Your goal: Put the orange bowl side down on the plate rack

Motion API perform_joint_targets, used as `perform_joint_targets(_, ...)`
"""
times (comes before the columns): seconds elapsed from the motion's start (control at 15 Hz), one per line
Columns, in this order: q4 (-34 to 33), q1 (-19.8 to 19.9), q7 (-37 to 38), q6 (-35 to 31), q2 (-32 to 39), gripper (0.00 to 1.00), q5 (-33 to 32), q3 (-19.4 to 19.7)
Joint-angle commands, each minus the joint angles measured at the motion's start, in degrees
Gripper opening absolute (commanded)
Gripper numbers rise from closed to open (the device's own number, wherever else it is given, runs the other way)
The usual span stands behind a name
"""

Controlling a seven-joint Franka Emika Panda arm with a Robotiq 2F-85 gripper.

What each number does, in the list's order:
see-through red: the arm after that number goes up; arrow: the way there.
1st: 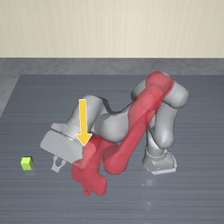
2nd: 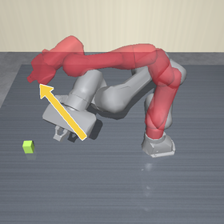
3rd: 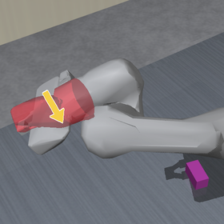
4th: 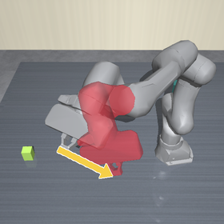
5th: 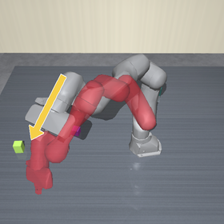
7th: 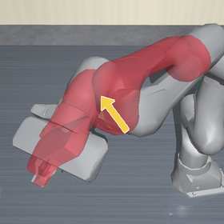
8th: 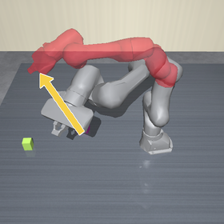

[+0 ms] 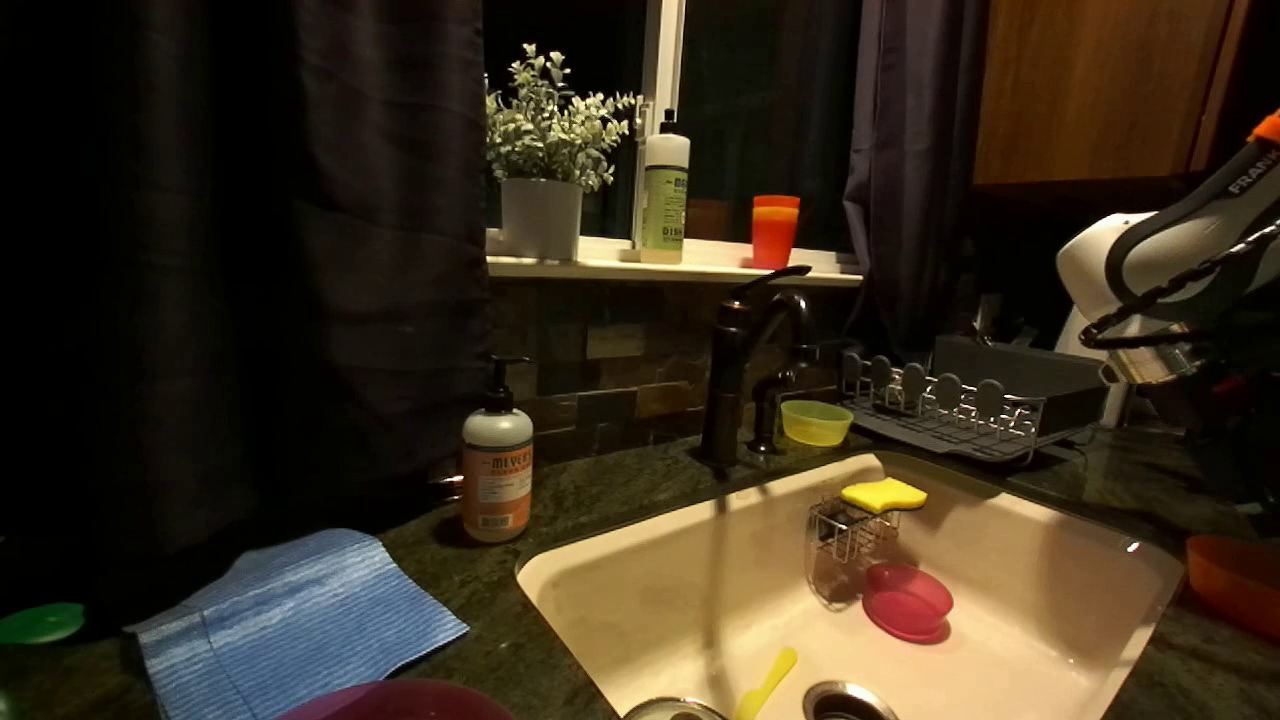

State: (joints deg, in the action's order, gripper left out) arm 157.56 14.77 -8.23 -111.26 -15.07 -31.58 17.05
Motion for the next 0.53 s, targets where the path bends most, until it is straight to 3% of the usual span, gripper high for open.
perform_joint_targets(0.0, 0.0, 1.0, 2.2, -2.3, 2.3, 1.0, 4.5, 0.1)
perform_joint_targets(0.27, 0.0, 1.8, 3.9, -5.1, 3.9, 1.0, 6.4, 0.2)
perform_joint_targets(0.33, 0.0, 1.9, 4.0, -5.7, 4.3, 0.92, 6.7, 0.1)
perform_joint_targets(0.4, 0.0, 2.0, 4.1, -6.3, 4.7, 0.73, 6.9, 0.1)
perform_joint_targets(0.47, -0.1, 2.1, 4.1, -6.7, 5.1, 0.66, 7.2, 0.1)
